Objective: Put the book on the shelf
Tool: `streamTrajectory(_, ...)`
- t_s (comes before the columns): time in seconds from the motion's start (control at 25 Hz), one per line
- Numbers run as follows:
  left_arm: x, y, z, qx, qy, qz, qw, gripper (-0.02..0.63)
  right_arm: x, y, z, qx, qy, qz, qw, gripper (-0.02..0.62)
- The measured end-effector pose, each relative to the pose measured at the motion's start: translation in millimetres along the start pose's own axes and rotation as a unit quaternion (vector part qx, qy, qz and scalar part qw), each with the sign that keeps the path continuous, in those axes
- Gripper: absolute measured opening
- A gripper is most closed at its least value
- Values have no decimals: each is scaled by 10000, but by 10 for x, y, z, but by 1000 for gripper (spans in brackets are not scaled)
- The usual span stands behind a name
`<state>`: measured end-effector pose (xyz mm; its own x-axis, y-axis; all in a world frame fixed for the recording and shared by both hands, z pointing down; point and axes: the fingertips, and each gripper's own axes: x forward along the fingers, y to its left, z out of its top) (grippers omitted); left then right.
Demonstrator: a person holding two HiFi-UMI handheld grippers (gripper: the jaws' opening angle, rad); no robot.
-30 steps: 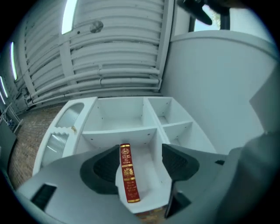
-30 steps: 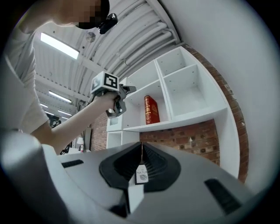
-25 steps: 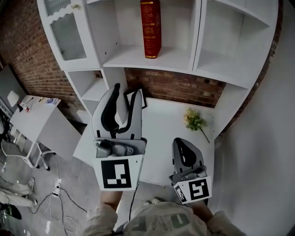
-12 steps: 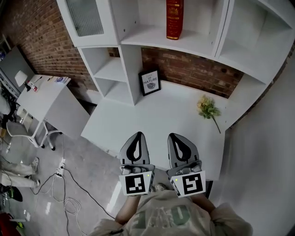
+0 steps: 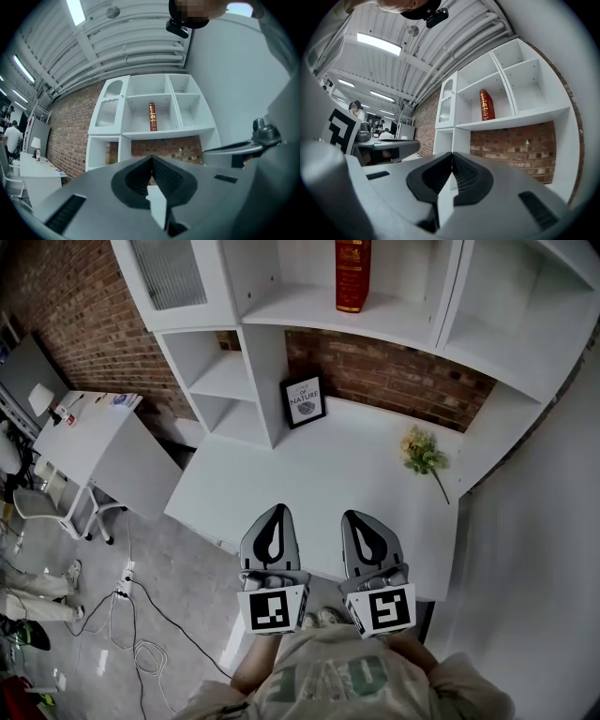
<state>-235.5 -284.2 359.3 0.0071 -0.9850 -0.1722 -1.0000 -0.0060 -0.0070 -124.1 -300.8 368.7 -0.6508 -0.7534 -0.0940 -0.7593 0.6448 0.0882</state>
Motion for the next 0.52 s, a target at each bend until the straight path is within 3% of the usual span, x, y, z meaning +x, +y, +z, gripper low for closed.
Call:
streamTrajectory(0.24, -3, -118, -16, -71, 12, -155, 9999, 12, -68, -43, -61, 7, 84, -96, 9999, 17)
streamTrajectory(0.52, -45, -112, -162, -28, 321, -131, 9994, 14, -140, -120, -127, 56, 180, -209, 9996, 17)
